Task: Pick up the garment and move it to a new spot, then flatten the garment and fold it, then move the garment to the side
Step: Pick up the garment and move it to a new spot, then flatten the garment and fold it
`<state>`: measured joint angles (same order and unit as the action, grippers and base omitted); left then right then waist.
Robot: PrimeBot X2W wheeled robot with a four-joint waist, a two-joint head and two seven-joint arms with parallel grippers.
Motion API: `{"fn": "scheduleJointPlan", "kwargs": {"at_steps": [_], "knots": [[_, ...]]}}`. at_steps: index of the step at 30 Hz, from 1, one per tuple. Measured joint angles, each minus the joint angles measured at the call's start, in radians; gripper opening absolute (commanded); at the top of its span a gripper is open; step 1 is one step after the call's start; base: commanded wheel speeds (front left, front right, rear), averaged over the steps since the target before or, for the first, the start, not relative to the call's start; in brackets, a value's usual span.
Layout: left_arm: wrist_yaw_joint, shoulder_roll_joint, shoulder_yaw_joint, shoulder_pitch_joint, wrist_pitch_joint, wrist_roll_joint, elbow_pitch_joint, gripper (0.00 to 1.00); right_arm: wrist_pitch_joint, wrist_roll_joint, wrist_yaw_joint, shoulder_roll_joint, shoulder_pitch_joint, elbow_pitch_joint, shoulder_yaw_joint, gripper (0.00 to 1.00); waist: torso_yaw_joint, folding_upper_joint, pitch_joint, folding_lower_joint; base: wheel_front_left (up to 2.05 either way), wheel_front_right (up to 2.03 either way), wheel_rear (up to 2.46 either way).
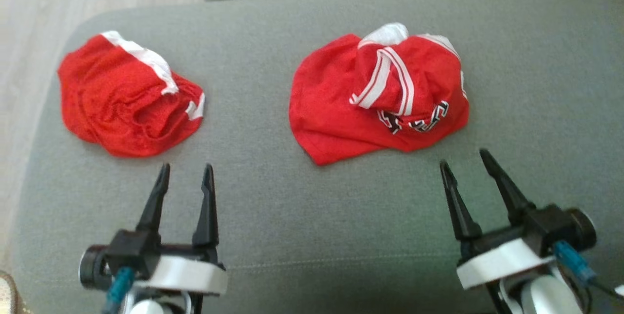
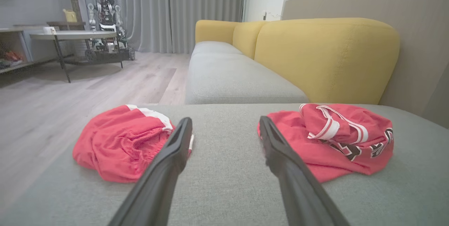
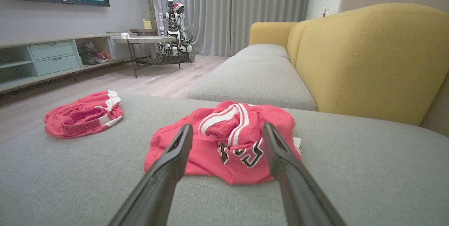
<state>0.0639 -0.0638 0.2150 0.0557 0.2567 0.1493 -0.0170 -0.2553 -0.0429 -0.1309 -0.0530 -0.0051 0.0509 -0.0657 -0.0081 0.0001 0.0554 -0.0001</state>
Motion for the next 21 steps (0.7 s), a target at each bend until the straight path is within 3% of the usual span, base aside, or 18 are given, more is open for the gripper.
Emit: {"fn": "scheduleJointPlan", "kwargs": {"at_steps": [8,21], "knots": [[-0.030,0.006,-0.008,0.088,0.000,-0.034,-0.011,1.00,0.000,-0.001,0.000,0.003,0.053,0.013,0.015,1.00,0.032,0.0000,-0.037,0.0000,0.00,0.00,0.00],[-0.029,0.006,-0.004,0.088,0.000,-0.041,-0.008,1.00,0.000,-0.001,0.000,0.003,0.057,0.009,0.028,1.00,0.026,0.0000,-0.052,0.0000,0.00,0.00,0.00]]}}
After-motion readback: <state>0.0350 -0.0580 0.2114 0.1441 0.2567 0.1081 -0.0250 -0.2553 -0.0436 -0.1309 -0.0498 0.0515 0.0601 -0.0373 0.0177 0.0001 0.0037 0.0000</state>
